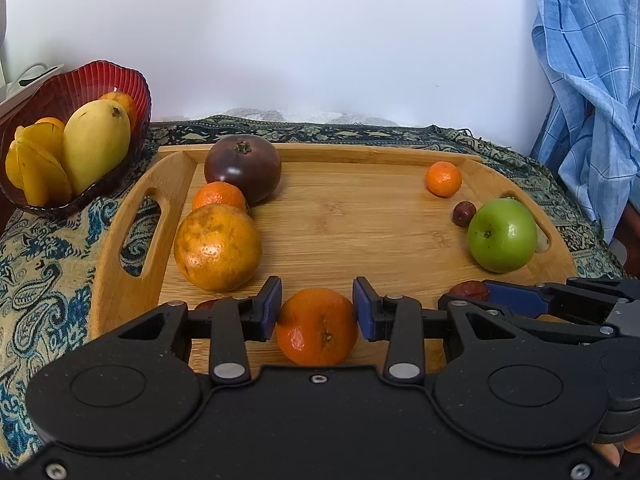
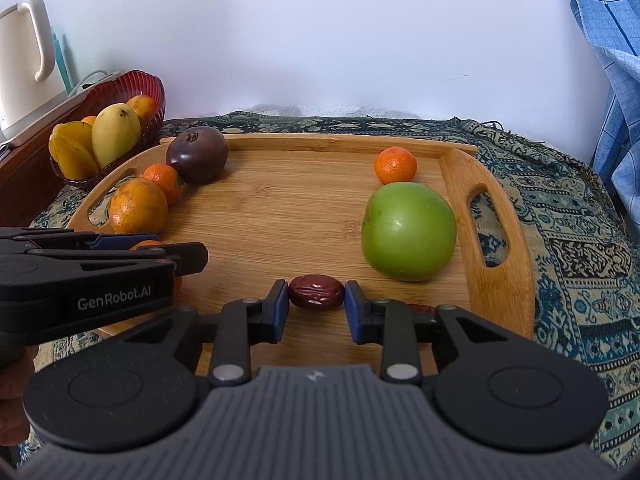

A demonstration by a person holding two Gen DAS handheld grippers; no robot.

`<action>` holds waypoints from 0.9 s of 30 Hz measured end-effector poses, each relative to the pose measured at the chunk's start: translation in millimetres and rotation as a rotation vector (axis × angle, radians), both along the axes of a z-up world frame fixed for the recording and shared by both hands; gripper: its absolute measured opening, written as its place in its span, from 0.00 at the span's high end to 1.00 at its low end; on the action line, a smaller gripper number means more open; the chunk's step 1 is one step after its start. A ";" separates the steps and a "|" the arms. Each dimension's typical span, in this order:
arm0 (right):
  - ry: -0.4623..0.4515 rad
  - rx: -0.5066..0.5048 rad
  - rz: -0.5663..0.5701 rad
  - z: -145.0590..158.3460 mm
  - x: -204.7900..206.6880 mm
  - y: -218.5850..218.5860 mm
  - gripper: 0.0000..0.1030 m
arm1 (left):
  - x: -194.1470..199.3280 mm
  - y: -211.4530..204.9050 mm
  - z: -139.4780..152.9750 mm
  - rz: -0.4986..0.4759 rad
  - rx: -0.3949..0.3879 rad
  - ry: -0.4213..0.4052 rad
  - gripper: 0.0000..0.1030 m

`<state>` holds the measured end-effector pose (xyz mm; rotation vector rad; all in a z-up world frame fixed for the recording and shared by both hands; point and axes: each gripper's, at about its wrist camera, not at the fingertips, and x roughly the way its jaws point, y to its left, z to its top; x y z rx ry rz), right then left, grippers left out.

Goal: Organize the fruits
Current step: 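Carry the mandarin in left tool and red date in right tool over the tray, then open both tools to release the mandarin and red date onto the tray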

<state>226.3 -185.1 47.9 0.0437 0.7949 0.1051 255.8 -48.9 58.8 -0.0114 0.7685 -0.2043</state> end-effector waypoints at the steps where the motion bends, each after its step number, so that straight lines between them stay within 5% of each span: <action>1: 0.000 0.000 0.000 0.0 0.0 -0.1 0.65 | 0.2 0.0 0.0 0.000 -0.001 0.000 0.64; 15: 0.001 -0.002 -0.003 0.0 0.2 -0.2 0.62 | 0.3 -0.7 -1.9 -0.003 -0.003 0.006 0.63; 27: -0.032 -0.020 0.009 8.2 -8.5 1.6 0.48 | -9.8 -1.5 8.9 -0.009 0.021 -0.011 0.57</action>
